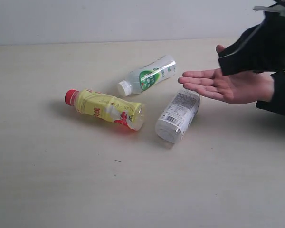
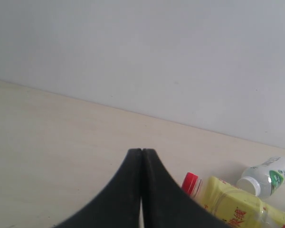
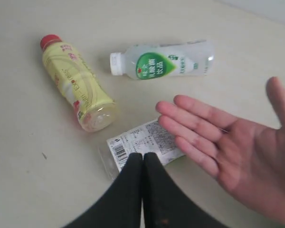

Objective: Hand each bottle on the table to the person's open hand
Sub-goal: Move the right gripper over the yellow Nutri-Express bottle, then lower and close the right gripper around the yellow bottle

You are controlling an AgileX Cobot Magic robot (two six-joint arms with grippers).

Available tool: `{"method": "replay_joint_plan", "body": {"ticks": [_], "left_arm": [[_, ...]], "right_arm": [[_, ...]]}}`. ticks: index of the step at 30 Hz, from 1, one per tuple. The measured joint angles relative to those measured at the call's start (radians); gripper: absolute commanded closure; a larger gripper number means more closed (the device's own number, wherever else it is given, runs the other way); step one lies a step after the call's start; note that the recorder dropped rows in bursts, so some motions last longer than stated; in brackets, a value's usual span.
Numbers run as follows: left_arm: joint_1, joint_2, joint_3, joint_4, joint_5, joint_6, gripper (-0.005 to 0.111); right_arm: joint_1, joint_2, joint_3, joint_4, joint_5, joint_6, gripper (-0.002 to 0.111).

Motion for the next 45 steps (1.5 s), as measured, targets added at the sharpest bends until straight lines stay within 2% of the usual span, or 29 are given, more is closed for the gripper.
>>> {"method": "replay_joint_plan", "body": {"ticks": [3,8,14,23,29,33,38,45], "left_arm": [[0.000,0.000,0.000,0.000,0.000,0.000,0.107],[0.000,0.000,0.000,0.000,0.000,0.000,0.107],[0.000,0.000,0.000,0.000,0.000,0.000,0.107],[0.000,0.000,0.000,0.000,0.000,0.000,0.107],[0.000,0.000,0.000,0.000,0.000,0.000,0.107],[0.000,0.000,0.000,0.000,0.000,0.000,0.107],[0.000,0.000,0.000,0.000,0.000,0.000,0.107],[0.000,0.000,0.000,0.000,0.000,0.000,0.107]], "right_arm": [[0.000,0.143,-0.064,0.063,0.018,-0.051,0.108],[0.021,0.319,-0.244,0.075,0.156,-0.053,0.108],[0.096,0.355,-0.318,0.120,0.168,-0.060,0.108],[0.128,0.420,-0.366,0.112,0.178,-0.060,0.106],[0.204,0.513,-0.471,-0.002,0.219,-0.030,0.093],[0.215,0.591,-0.557,-0.095,0.319,0.040,0.080],[0.219,0.661,-0.610,-0.118,0.373,0.062,0.067],[0.227,0.688,-0.618,-0.122,0.378,0.063,0.061]]}}
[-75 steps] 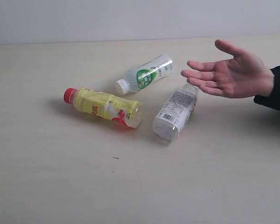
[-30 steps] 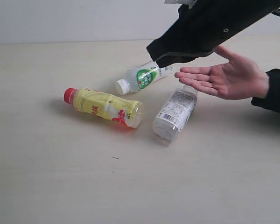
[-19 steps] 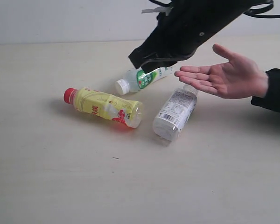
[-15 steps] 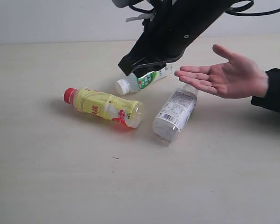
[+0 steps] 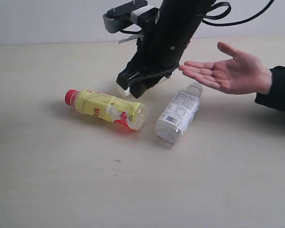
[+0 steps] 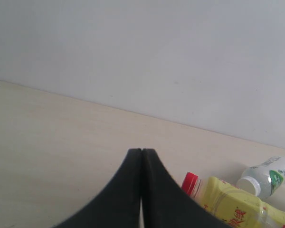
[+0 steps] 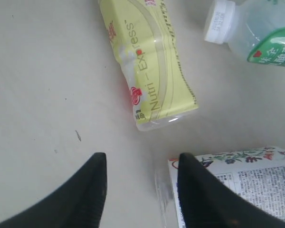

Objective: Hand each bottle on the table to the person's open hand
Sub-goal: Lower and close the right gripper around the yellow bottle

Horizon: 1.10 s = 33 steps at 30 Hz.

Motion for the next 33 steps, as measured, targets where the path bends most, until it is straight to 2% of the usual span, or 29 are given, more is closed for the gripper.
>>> {"method": "replay_joint_plan", "body": {"ticks": [12,16,18,33], "left_arm": [[0.000,0.000,0.000,0.000,0.000,0.000,0.107],[0.000,0.000,0.000,0.000,0.000,0.000,0.107],[0.000,0.000,0.000,0.000,0.000,0.000,0.107],[0.000,0.000,0.000,0.000,0.000,0.000,0.107]], "right_arm": [[0.017,0.004,-0.019,-0.002,-0.066,-0.005,0.060],[0.045,0.027,-0.077,-0.013,-0.055,-0.037,0.047],[0.053,0.049,-0.108,-0.018,-0.043,-0.046,0.044],[0.053,0.224,-0.144,-0.066,-0.078,-0.169,0.036]]}}
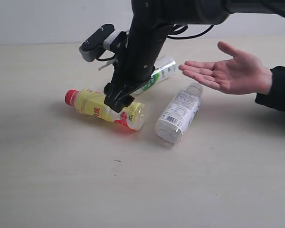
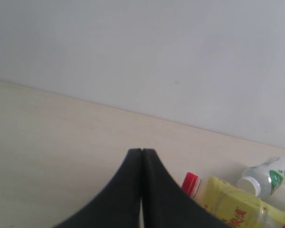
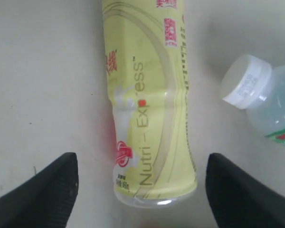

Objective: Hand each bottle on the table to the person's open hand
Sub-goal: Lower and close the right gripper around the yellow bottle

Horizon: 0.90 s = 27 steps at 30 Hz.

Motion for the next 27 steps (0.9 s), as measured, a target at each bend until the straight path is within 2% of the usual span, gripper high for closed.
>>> {"method": "replay_joint_plan", "body": {"ticks": [8,27], "left_arm": [[0.000,0.000,0.000,0.000,0.000,0.000,0.107],[0.000,0.000,0.000,0.000,0.000,0.000,0.107]], "right_arm": [[0.009,0.036,0.000,-0.036,-0.066,-0.051,0.036],[0.036,0.121,0.000,-0.065,-0.092,-0.061,0.036]]}}
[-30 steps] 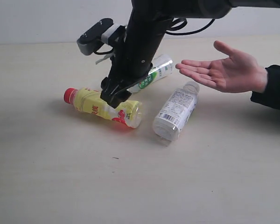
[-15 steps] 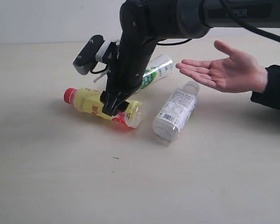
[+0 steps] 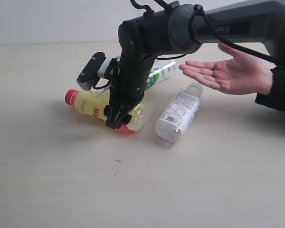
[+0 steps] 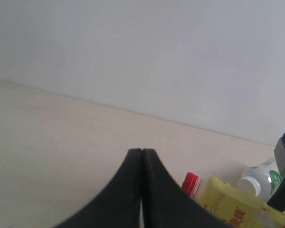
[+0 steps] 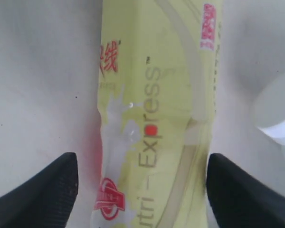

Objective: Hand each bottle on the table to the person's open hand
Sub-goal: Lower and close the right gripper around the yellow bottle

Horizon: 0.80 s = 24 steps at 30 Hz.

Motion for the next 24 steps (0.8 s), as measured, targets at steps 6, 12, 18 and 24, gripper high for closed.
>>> {"method": "replay_joint_plan", "body": {"ticks": [6,12,18,24], "left_arm": [[0.000,0.000,0.000,0.000,0.000,0.000,0.107],[0.000,0.000,0.000,0.000,0.000,0.000,0.107],[0.000,0.000,0.000,0.000,0.000,0.000,0.107],[0.000,0.000,0.000,0.000,0.000,0.000,0.107]], "right_arm": [[0.000,0.000,0.000,0.000,-0.004,0.000,0.034],[0.000,0.015,0.000,0.000,-0.017,0.012,0.031],[0.000,0.044,0.000,0.000,-0.022,0.021,0.031],[0.000,0.057,0.000,0.000,-0.022,0.024,0.037]]}}
